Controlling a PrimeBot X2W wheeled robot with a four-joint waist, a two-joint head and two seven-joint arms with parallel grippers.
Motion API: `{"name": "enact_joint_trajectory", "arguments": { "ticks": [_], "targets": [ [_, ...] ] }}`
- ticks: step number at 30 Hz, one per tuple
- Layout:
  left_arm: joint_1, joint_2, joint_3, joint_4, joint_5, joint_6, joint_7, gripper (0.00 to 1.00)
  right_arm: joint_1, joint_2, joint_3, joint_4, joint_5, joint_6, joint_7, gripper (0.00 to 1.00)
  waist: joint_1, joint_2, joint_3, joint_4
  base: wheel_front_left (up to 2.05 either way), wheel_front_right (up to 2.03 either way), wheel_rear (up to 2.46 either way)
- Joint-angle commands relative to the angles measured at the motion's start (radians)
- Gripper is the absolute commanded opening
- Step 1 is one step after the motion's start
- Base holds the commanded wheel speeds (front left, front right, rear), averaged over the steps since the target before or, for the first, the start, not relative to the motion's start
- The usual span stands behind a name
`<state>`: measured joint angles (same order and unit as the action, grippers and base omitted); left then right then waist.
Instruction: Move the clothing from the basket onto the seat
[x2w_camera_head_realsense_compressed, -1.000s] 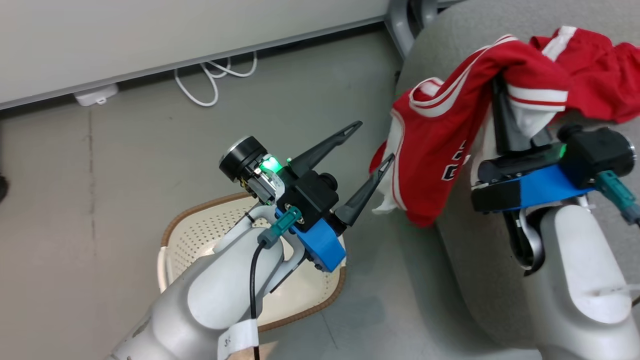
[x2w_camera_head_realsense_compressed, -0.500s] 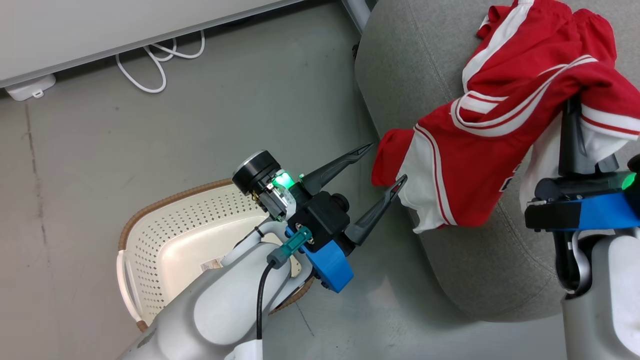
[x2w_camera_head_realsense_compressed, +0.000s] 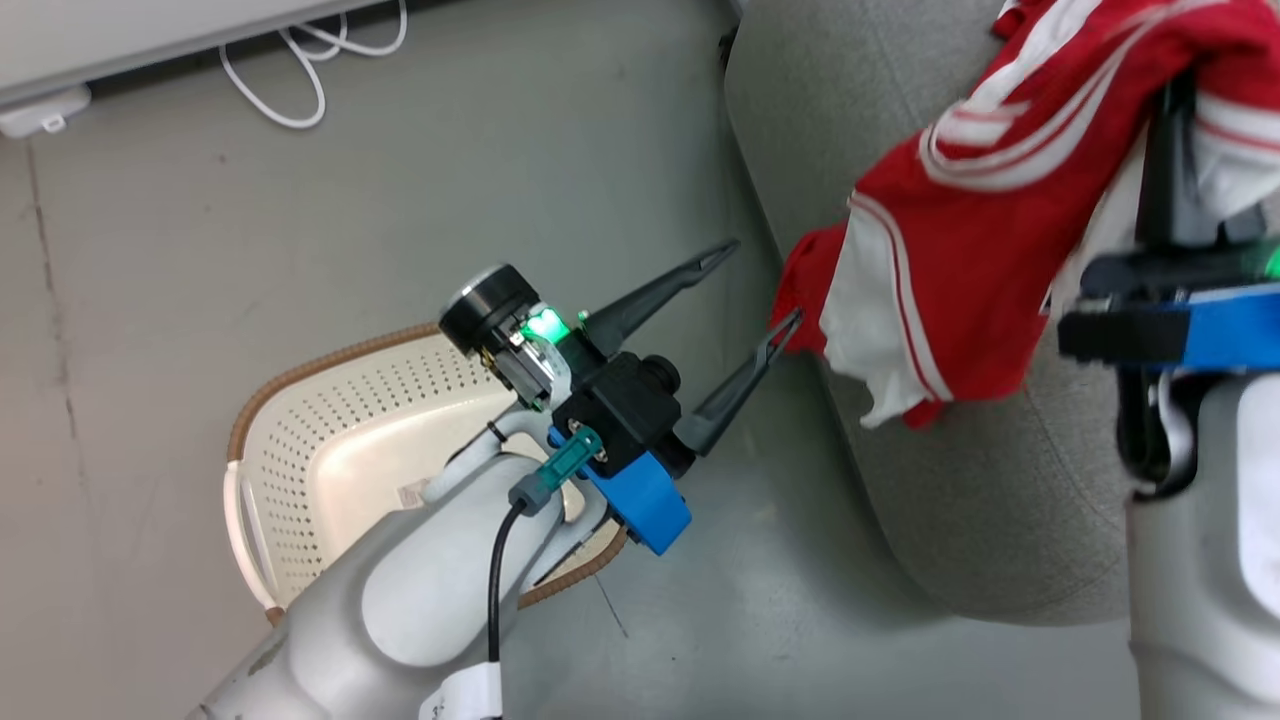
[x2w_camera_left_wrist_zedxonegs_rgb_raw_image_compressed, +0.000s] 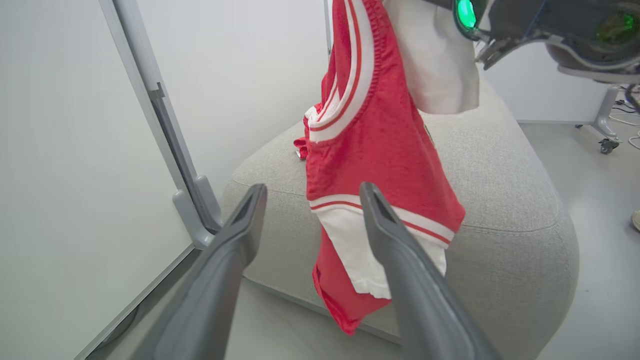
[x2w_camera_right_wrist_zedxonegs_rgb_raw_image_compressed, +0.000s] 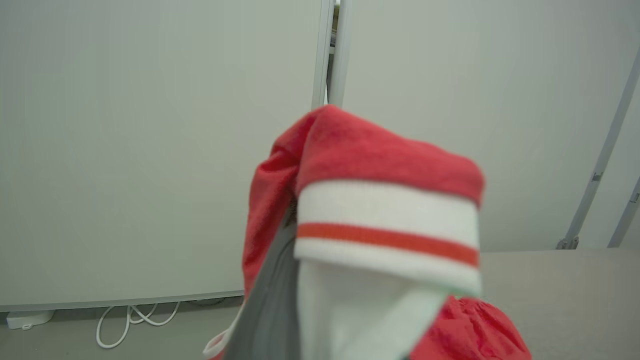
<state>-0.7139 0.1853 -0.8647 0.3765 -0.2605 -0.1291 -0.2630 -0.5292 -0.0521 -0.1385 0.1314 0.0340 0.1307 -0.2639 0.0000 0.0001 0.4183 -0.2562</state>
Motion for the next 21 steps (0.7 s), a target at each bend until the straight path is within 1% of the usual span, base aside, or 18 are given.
{"name": "enact_joint_trajectory", "arguments": {
  "ticks": [1, 4, 7, 9, 11, 13, 17, 19, 21],
  "targets": [
    [-0.023, 0.012, 0.007, -0.008, 0.010, -0.002, -0.003, 1.00, -0.080, 0.002, 0.001, -0.006, -0.002, 0.000, -0.001, 0.00, 0.0000, -0.0001, 0.045, 0.012, 0.00, 0.00, 0.00],
    [-0.042, 0.026, 0.015, -0.015, 0.018, -0.002, -0.003, 1.00, -0.199, -0.001, -0.023, -0.021, -0.015, 0.000, -0.001, 0.00, 0.0000, -0.0001, 0.089, 0.020, 0.00, 0.00, 0.00],
    [-0.061, 0.040, 0.020, -0.025, 0.024, -0.002, -0.003, 1.00, -0.328, -0.042, -0.074, -0.028, -0.023, 0.000, -0.001, 0.00, 0.0000, -0.0001, 0.136, 0.028, 0.00, 0.00, 0.00],
    [-0.075, 0.049, 0.025, -0.032, 0.029, -0.002, -0.003, 1.00, -0.424, -0.088, -0.099, -0.027, -0.040, 0.000, -0.001, 0.00, 0.0000, -0.0001, 0.169, 0.032, 0.00, 0.00, 0.00],
    [-0.086, 0.059, 0.029, -0.039, 0.034, -0.002, -0.003, 1.00, -0.510, -0.146, -0.116, -0.019, -0.059, 0.000, -0.001, 0.00, 0.0000, -0.0001, 0.200, 0.035, 0.00, 0.00, 0.00],
    [-0.100, 0.069, 0.033, -0.049, 0.041, -0.002, -0.003, 1.00, -0.609, -0.225, -0.143, 0.002, -0.071, 0.000, -0.001, 0.00, 0.0000, -0.0001, 0.232, 0.036, 0.00, 0.00, 0.00],
    [-0.131, 0.089, 0.032, -0.066, 0.051, -0.002, -0.003, 1.00, -0.766, -0.376, -0.210, 0.088, -0.081, 0.000, 0.002, 0.00, 0.0000, -0.0001, 0.290, 0.040, 0.00, 0.00, 0.00],
    [-0.139, 0.097, 0.034, -0.073, 0.055, -0.002, -0.003, 1.00, -0.808, -0.436, -0.235, 0.127, -0.090, 0.000, 0.005, 0.00, 0.0000, -0.0001, 0.310, 0.039, 0.00, 0.00, 0.00],
    [-0.146, 0.102, 0.035, -0.079, 0.059, -0.002, -0.003, 1.00, -0.823, -0.480, -0.263, 0.160, -0.093, 0.000, 0.003, 0.00, 0.0000, -0.0001, 0.325, 0.036, 0.00, 0.00, 0.00]
  ]
}}
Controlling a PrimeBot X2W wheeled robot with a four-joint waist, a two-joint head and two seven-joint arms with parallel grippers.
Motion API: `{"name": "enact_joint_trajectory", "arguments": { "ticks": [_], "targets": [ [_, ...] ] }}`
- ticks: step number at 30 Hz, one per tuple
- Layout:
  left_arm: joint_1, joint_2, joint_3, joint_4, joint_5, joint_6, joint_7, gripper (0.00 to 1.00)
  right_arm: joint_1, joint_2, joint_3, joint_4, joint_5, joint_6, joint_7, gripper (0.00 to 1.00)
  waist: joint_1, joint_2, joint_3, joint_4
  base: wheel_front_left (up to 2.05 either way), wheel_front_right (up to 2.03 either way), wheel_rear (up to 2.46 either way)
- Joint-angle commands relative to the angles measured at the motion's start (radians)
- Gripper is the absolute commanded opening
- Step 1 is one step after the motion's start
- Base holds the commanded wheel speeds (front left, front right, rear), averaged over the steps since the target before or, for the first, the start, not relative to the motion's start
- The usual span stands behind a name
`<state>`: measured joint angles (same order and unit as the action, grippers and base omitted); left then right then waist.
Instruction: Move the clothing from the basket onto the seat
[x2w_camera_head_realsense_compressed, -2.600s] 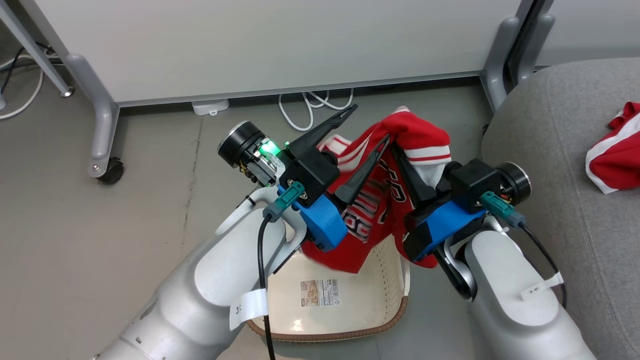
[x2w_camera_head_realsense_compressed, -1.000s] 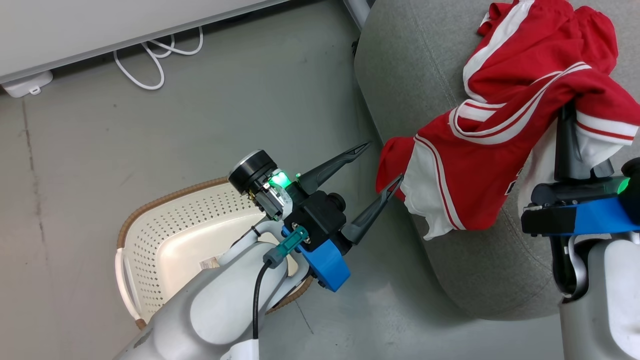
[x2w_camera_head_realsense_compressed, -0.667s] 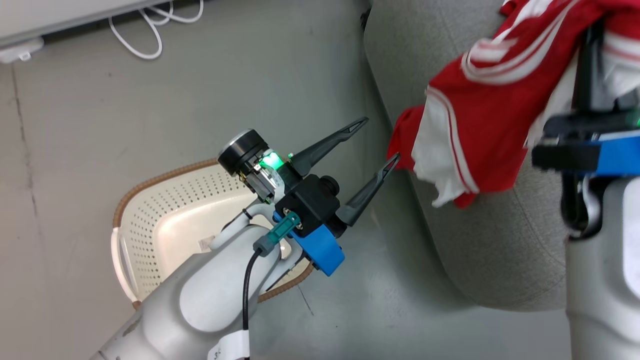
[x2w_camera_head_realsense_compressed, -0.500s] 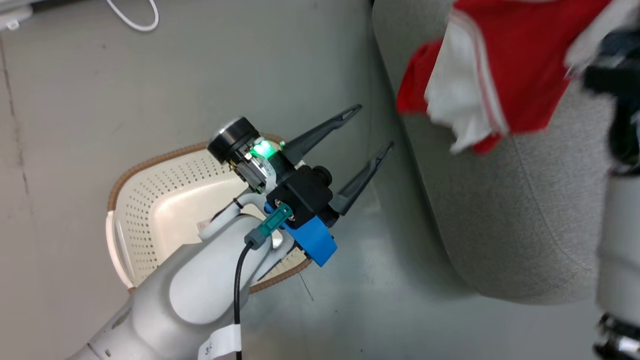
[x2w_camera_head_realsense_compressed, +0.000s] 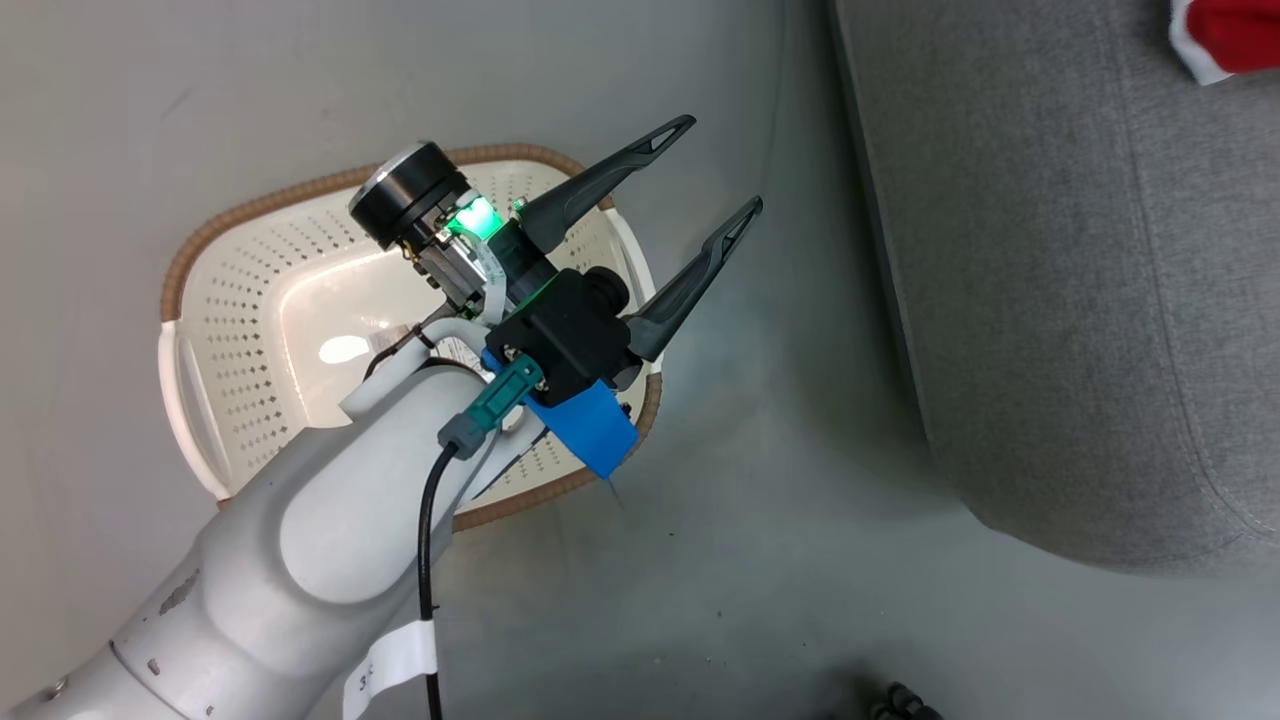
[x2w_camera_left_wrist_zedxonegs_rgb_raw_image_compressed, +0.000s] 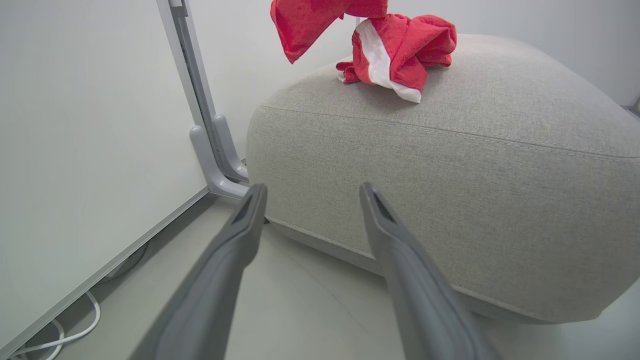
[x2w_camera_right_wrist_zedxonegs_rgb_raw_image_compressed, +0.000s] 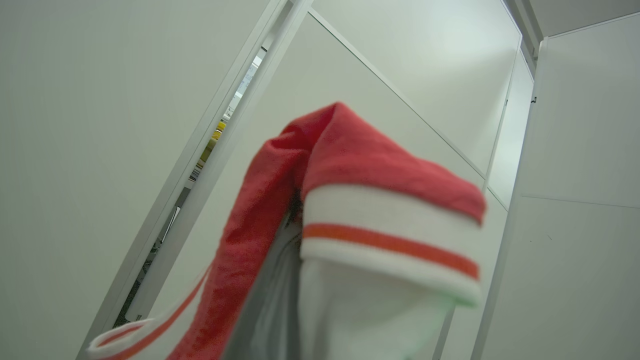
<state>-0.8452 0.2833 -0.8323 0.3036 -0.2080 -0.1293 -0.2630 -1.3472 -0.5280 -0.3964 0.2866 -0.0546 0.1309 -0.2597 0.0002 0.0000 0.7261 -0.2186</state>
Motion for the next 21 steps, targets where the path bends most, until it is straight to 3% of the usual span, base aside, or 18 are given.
{"name": "enact_joint_trajectory", "arguments": {
  "ticks": [1, 5, 9, 15, 21],
  "targets": [
    [-0.017, 0.005, 0.001, -0.009, 0.007, -0.001, -0.003, 1.00, -0.001, -0.017, -0.019, 0.018, -0.007, 0.000, -0.002, 0.00, -0.0002, 0.0000, 0.022, -0.003, 0.00, 0.00, 0.00],
    [-0.019, 0.013, 0.000, -0.015, 0.006, 0.000, -0.003, 1.00, 0.063, -0.016, -0.044, 0.053, -0.014, 0.000, -0.003, 0.00, -0.0002, 0.0000, 0.036, -0.013, 0.00, 0.00, 0.00],
    [-0.020, 0.018, -0.008, -0.021, 0.008, 0.000, -0.001, 1.00, 0.161, 0.039, -0.074, 0.071, -0.028, 0.000, -0.005, 0.00, -0.0002, 0.0000, 0.050, -0.024, 0.00, 0.00, 0.00],
    [-0.027, 0.026, -0.019, -0.033, 0.011, 0.001, 0.003, 1.00, 0.361, 0.180, -0.138, 0.088, -0.032, 0.000, -0.005, 0.00, -0.0002, 0.0000, 0.071, -0.026, 0.00, 0.00, 0.00],
    [-0.032, 0.033, -0.026, -0.039, 0.006, 0.003, 0.007, 1.00, 0.452, 0.274, -0.152, 0.138, -0.048, 0.000, -0.005, 0.00, -0.0002, 0.0000, 0.086, -0.023, 0.00, 0.00, 0.00]
  ]
}}
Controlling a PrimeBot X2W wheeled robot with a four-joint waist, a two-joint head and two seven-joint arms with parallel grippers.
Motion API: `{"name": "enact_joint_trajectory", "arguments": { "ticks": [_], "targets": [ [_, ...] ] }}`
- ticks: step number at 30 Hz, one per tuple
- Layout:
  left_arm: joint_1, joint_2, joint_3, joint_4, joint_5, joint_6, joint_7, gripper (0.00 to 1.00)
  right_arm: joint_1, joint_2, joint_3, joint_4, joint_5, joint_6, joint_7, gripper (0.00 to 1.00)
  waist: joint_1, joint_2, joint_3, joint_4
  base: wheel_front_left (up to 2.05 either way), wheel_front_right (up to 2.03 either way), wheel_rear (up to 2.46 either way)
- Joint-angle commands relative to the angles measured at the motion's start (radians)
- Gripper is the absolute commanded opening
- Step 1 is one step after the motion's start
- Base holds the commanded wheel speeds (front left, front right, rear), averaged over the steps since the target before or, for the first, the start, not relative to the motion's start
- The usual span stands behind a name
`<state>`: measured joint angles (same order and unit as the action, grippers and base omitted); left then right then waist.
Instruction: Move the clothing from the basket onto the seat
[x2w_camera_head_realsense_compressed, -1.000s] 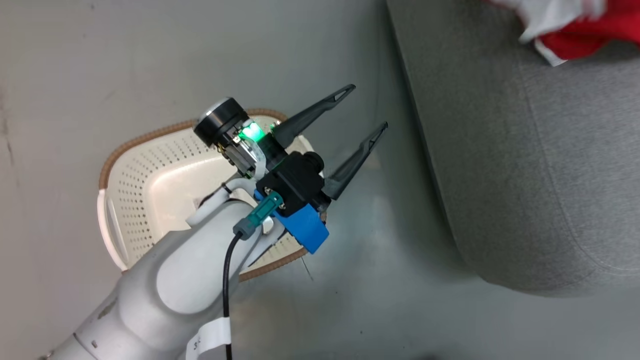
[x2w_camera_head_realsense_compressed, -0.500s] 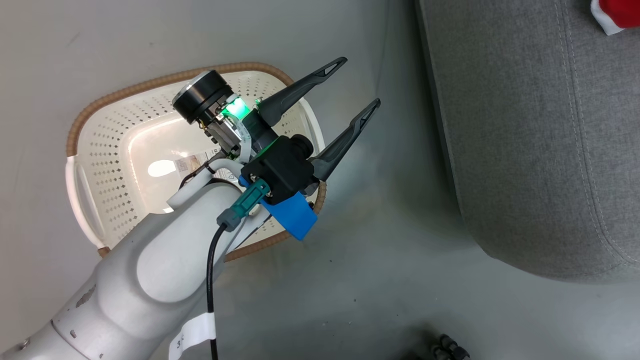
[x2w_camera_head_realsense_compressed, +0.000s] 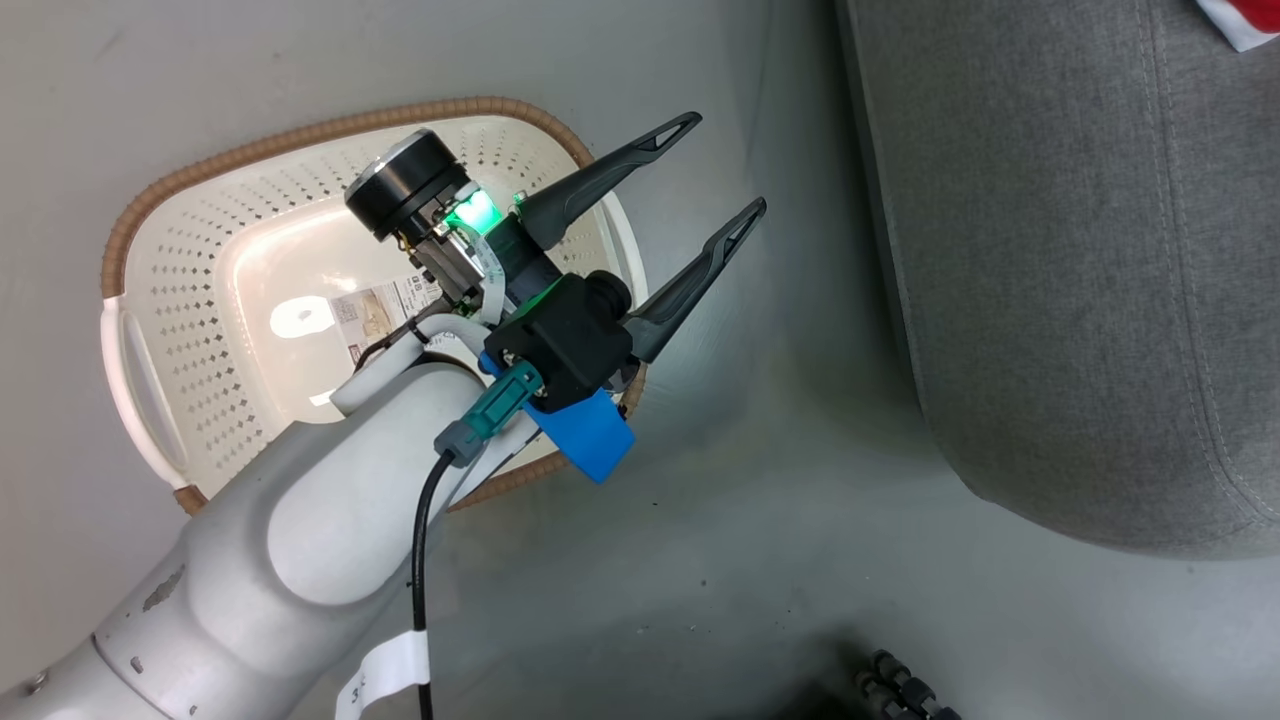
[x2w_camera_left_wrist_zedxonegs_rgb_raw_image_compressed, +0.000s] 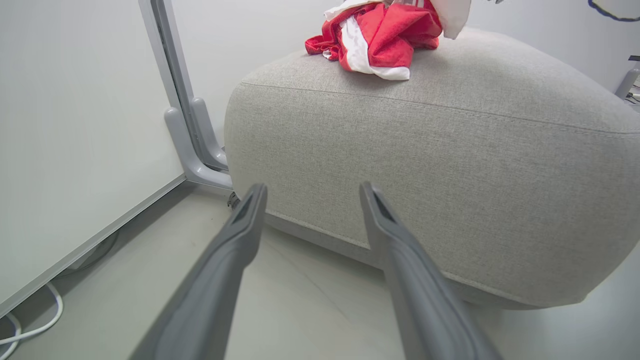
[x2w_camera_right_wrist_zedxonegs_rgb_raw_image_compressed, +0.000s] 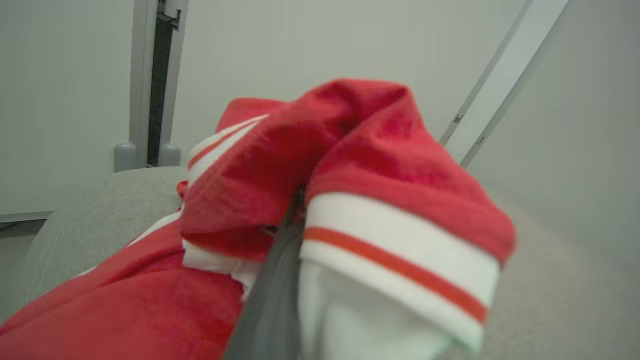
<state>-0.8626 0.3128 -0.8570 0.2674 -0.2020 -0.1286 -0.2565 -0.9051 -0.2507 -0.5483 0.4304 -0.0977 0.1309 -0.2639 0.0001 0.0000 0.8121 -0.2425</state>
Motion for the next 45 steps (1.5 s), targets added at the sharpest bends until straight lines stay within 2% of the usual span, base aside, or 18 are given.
{"name": "enact_joint_trajectory", "arguments": {
  "ticks": [1, 4, 5, 6, 7, 20, 29, 35, 45],
  "targets": [
    [-0.015, 0.005, -0.002, -0.004, 0.000, 0.003, 0.001, 1.00, 0.015, 0.006, -0.003, 0.004, -0.005, 0.000, 0.000, 0.00, -0.0001, 0.0000, 0.002, 0.001, 0.00, 0.00, 0.00],
    [-0.017, 0.011, -0.003, -0.005, -0.004, 0.006, 0.002, 1.00, 0.020, 0.017, -0.007, 0.028, -0.005, 0.000, 0.000, 0.00, -0.0001, 0.0000, 0.005, 0.002, 0.00, 0.00, 0.00],
    [-0.017, 0.012, -0.003, -0.004, -0.005, 0.006, 0.002, 1.00, 0.021, 0.018, -0.008, 0.033, -0.001, 0.000, 0.000, 0.21, -0.0001, 0.0000, 0.004, 0.002, 0.00, 0.00, 0.00],
    [-0.016, 0.013, -0.003, -0.001, -0.007, 0.006, 0.002, 1.00, 0.023, 0.019, -0.009, 0.034, 0.002, 0.000, 0.000, 0.90, -0.0001, 0.0000, 0.001, 0.002, 0.00, 0.00, 0.00],
    [-0.013, 0.013, -0.003, 0.001, -0.008, 0.007, 0.001, 1.00, 0.029, 0.019, -0.010, 0.027, 0.007, 0.000, 0.000, 1.00, -0.0001, 0.0000, -0.004, 0.002, 0.00, 0.00, 0.00],
    [0.084, -0.032, 0.037, 0.022, -0.055, 0.044, -0.009, 1.00, 0.252, -0.003, 0.057, -0.180, 0.064, 0.000, -0.001, 1.00, -0.0001, 0.0000, -0.219, 0.017, 0.00, 0.00, 0.00],
    [0.202, -0.069, 0.130, 0.005, -0.077, 0.066, -0.010, 1.00, 0.417, -0.010, 0.102, -0.234, 0.093, 0.000, -0.001, 1.00, -0.0001, 0.0000, -0.379, 0.085, 0.00, 0.00, 0.00],
    [0.294, -0.097, 0.242, -0.023, -0.080, 0.091, -0.010, 1.00, 0.523, 0.044, 0.153, -0.293, 0.095, 0.000, 0.000, 1.00, -0.0001, 0.0000, -0.470, 0.150, 0.00, 0.00, 0.00],
    [0.445, -0.131, 0.510, -0.087, -0.045, 0.134, -0.009, 1.00, 0.609, 0.124, 0.308, -0.349, 0.094, 0.000, -0.001, 1.00, -0.0001, 0.0000, -0.571, 0.238, 0.00, 0.00, 0.00]
  ]
}}
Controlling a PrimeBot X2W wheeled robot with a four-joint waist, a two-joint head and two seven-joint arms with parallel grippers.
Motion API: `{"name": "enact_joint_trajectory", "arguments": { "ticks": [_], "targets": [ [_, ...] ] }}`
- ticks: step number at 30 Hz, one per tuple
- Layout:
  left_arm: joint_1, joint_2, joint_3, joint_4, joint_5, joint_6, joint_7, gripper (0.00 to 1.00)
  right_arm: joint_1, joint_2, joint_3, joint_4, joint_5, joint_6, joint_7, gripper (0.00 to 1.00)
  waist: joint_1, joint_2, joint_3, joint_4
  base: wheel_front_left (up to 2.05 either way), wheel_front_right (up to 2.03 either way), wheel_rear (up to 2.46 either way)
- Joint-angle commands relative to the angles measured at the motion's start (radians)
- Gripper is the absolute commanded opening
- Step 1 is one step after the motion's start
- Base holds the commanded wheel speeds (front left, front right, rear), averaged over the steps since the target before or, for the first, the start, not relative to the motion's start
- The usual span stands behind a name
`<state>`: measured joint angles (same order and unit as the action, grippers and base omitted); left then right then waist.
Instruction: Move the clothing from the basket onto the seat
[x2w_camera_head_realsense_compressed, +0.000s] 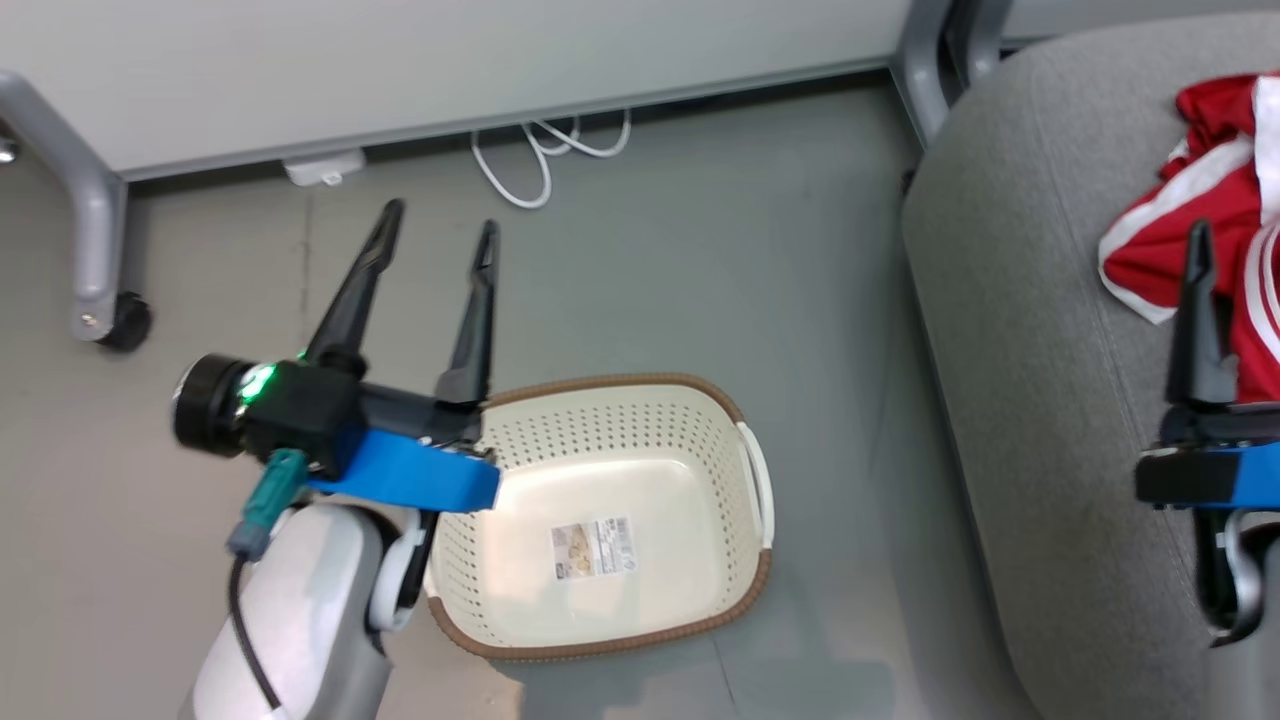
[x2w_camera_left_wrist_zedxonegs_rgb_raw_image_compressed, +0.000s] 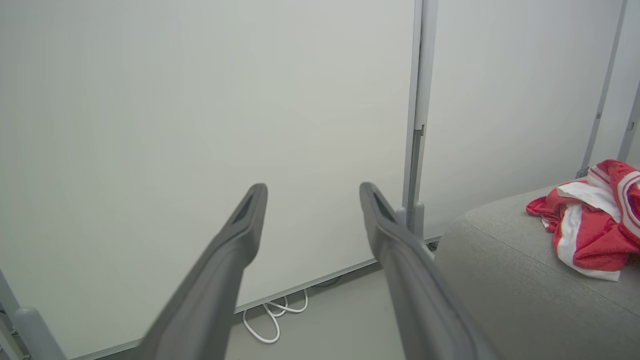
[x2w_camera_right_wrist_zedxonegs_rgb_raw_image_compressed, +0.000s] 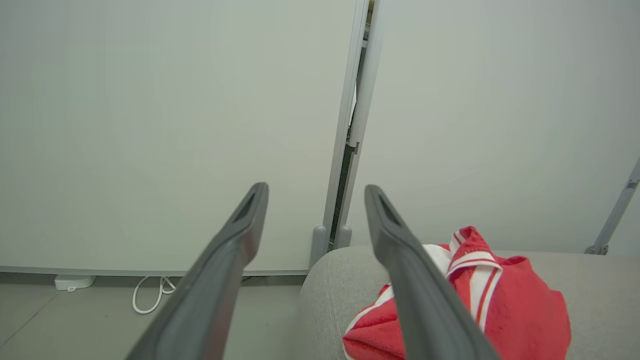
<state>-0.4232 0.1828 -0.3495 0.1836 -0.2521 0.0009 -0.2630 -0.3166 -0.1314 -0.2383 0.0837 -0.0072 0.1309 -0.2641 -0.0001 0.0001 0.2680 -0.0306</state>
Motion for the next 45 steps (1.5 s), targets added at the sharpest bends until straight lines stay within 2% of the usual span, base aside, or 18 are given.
{"name": "enact_joint_trajectory", "arguments": {
  "ticks": [1, 11, 17, 29, 45],
  "targets": [
    [0.021, -0.007, 0.030, -0.007, 0.009, 0.005, -0.002, 1.00, 0.026, 0.011, 0.012, -0.006, 0.010, 0.000, 0.000, 1.00, 0.0001, -0.0001, -0.035, 0.033, 0.00, 0.00, 0.00],
    [0.161, -0.060, 0.228, -0.009, 0.065, -0.028, -0.003, 1.00, 0.088, 0.051, 0.117, -0.001, 0.021, 0.000, 0.000, 1.00, 0.0001, -0.0001, -0.106, 0.085, 0.00, 0.00, 0.00],
    [0.224, -0.091, 0.297, 0.006, 0.094, -0.060, -0.003, 1.00, 0.130, 0.066, 0.139, 0.042, 0.034, 0.000, 0.000, 1.00, 0.0001, -0.0001, -0.137, 0.103, 0.00, 0.00, 0.00],
    [0.300, -0.125, 0.334, 0.053, 0.121, -0.103, -0.003, 1.00, 0.207, 0.078, 0.141, 0.104, 0.054, 0.000, 0.000, 1.00, 0.0001, -0.0001, -0.183, 0.109, 0.00, 0.00, 0.00],
    [0.355, -0.132, 0.329, 0.087, 0.124, -0.120, -0.003, 1.00, 0.264, 0.082, 0.152, 0.140, 0.087, 0.000, 0.000, 1.00, 0.0001, -0.0001, -0.239, 0.098, 0.00, 0.00, 0.00]
  ]
}}
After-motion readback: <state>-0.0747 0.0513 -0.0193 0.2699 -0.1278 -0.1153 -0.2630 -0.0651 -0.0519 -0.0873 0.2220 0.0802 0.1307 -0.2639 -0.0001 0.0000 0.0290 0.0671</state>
